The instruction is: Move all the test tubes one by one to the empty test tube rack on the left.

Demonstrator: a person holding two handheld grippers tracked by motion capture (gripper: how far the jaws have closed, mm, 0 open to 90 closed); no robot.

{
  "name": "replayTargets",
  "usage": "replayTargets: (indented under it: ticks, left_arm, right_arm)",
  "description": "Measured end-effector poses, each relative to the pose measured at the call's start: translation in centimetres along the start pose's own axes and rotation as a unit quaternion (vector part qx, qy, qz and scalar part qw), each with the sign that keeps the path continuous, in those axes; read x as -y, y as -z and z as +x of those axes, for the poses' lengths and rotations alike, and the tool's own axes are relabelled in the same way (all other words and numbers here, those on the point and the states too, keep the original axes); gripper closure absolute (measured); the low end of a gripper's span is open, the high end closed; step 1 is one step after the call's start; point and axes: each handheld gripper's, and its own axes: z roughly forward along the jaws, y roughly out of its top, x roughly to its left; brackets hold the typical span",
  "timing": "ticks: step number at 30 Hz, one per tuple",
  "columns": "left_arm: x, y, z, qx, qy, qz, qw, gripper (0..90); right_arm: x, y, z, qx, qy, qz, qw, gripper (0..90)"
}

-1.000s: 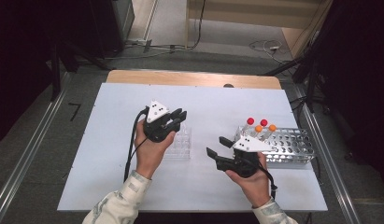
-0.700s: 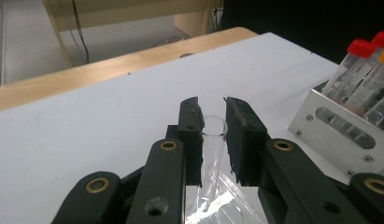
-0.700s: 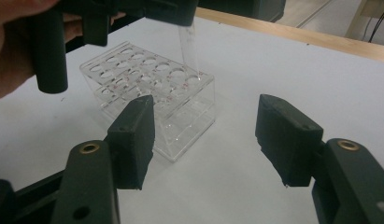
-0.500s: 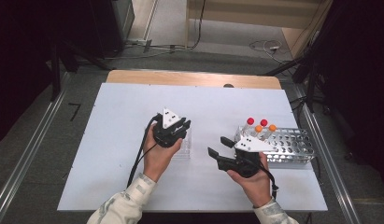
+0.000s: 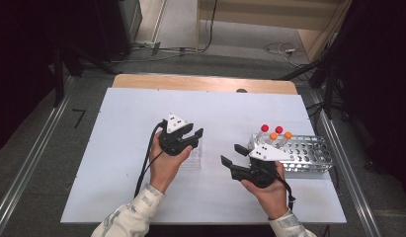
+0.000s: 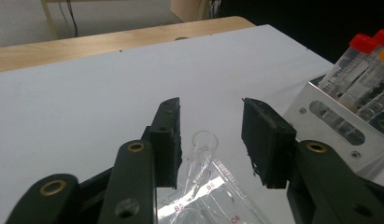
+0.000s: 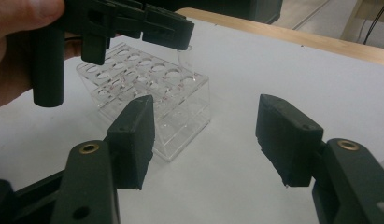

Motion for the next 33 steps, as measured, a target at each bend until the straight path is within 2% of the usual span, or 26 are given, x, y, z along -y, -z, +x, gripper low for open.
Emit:
replayTargets:
  ticks: [3,5,8,11,14,17,21,27,33]
  left_arm:
    - [-0.1,0.1,0.1,0.010,0.010,0.000,0.9999,46.0]
    - [-0.2,0.2,0.1,0.014,0.026,0.002,0.9996,37.3]
    - [-0.2,0.4,0.2,0.015,0.030,0.002,0.9995,34.1]
    - [-0.3,0.6,0.1,0.014,0.031,0.000,0.9994,26.4]
    - [-0.3,0.8,0.2,0.013,0.031,-0.001,0.9994,25.3]
    - [-0.3,0.8,0.2,0.008,0.028,-0.002,0.9996,23.3]
    - [-0.3,0.9,0.2,0.002,0.026,-0.006,0.9996,22.1]
    - [-0.4,1.1,0.2,-0.001,0.025,-0.009,0.9996,20.3]
    - [-0.4,1.2,0.3,-0.004,0.028,-0.010,0.9996,18.9]
  right_arm:
    - [0.0,0.2,-0.2,0.003,-0.002,-0.002,1.0000,35.6]
    - [0.0,0.5,-0.4,0.005,-0.004,-0.003,1.0000,35.2]
    - [0.0,0.8,-0.7,0.006,-0.007,-0.005,0.9999,34.8]
    - [0.1,1.7,-1.3,0.016,-0.009,-0.011,0.9998,34.0]
    - [0.2,2.4,-1.5,0.019,-0.013,-0.015,0.9996,32.7]
    - [0.3,3.3,-1.8,0.030,-0.007,-0.020,0.9993,28.0]
    - [0.5,4.5,-2.6,0.042,-0.014,-0.022,0.9988,22.3]
    - [0.9,5.2,-3.1,0.064,-0.016,-0.021,0.9976,14.9]
    - [1.4,5.4,-3.8,0.085,-0.020,-0.017,0.9960,14.7]
